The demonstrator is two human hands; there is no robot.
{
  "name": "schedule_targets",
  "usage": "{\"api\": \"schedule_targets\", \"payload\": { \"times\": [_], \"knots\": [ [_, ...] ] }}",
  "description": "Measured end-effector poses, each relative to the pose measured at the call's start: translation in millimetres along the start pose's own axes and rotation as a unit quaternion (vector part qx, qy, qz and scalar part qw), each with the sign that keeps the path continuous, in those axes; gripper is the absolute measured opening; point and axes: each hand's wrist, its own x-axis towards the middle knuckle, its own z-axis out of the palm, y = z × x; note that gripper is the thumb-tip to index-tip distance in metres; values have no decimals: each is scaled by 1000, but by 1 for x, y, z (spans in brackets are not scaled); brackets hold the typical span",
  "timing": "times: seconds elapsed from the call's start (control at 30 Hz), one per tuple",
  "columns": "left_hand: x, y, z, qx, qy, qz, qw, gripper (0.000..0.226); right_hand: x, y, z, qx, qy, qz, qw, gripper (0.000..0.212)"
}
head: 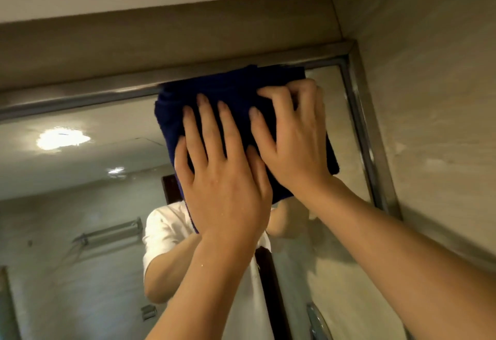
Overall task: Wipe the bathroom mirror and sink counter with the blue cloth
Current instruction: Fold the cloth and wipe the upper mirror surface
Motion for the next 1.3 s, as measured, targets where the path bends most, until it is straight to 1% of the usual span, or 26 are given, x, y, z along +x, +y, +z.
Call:
{"api": "schedule_targets", "payload": {
  "times": [0.07, 0.2, 0.3, 0.43, 0.57, 0.73, 0.83, 0.93, 1.03, 1.13, 1.3],
  "knots": [
    [-3, 16, 6, -11, -9, 1, 1000, 58, -1, 15, -7, 9, 7, 17, 1000, 27],
    [-13, 56, 18, -38, -28, 23, 999, 57, -13, 56, -28, -30, 8, 36, 999, 27],
    [-24, 76, 22, -49, -37, 21, 998, 56, -23, 69, -38, -46, 5, 41, 998, 27],
    [-30, 73, 24, -41, -42, 21, 998, 57, -26, 64, -39, -56, 4, 53, 997, 27],
    [-34, 62, 16, -57, -58, 33, 996, 60, -33, 55, -37, -73, 14, 63, 995, 27],
    [-39, 19, 5, -40, -58, 35, 997, 60, -43, 13, -24, -113, 14, 57, 992, 27],
    [-45, -22, -9, -17, -62, 30, 997, 61, -49, -27, -10, -84, 9, 42, 995, 25],
    [-48, -63, -25, 11, -64, 19, 998, 60, -55, -67, 5, -49, 4, 45, 998, 26],
    [-54, -101, -39, 27, -67, 10, 997, 61, -64, -103, 18, -39, 1, 41, 998, 26],
    [-56, -135, -51, 35, -62, 6, 997, 62, -73, -138, 32, -39, -7, 16, 999, 27],
    [-59, -189, -69, 46, -56, -1, 997, 62, -84, -189, 54, -8, -70, -53, 996, 39]
  ]
}}
